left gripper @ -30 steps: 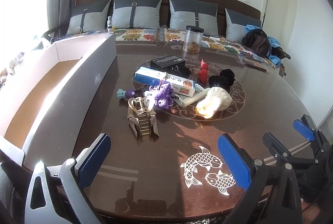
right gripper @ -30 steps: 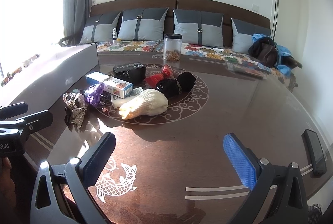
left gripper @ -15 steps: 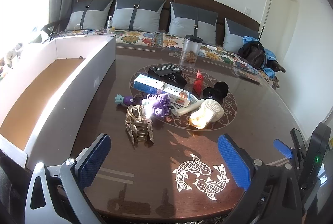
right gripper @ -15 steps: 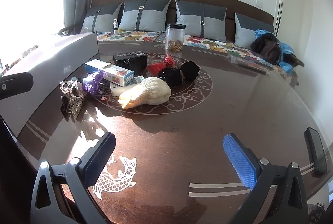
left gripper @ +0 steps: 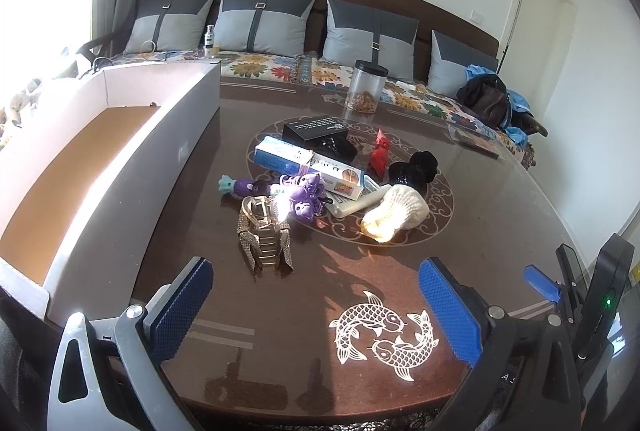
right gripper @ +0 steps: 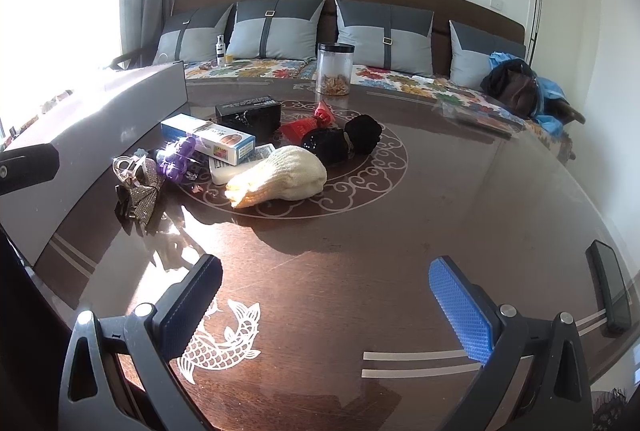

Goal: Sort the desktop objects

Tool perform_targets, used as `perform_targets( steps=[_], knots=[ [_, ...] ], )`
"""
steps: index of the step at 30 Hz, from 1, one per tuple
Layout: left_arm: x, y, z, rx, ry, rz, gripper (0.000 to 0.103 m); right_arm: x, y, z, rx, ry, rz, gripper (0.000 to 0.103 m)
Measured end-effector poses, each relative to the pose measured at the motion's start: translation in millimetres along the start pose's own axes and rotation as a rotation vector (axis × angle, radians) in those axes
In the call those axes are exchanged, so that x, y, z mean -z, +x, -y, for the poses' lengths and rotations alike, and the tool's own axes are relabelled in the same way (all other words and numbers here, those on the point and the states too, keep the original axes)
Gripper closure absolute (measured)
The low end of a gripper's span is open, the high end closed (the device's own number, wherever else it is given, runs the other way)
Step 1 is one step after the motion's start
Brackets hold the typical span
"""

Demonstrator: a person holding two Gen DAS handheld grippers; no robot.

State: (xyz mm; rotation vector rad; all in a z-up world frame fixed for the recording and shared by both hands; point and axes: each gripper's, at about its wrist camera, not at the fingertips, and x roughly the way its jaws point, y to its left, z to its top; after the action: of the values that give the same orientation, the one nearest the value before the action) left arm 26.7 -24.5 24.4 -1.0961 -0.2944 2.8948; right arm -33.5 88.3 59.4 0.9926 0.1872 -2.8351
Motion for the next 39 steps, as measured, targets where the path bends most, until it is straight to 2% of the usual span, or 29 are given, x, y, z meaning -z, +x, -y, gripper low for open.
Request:
perform_targets(
  steps=[39],
  knots=[
    [-1.2,-8.6,15.8,-0.018,0.088,0.027,0.000,2.2,6.0,-3.1,-0.003,-0.010,-0.014,0.000]
  ],
)
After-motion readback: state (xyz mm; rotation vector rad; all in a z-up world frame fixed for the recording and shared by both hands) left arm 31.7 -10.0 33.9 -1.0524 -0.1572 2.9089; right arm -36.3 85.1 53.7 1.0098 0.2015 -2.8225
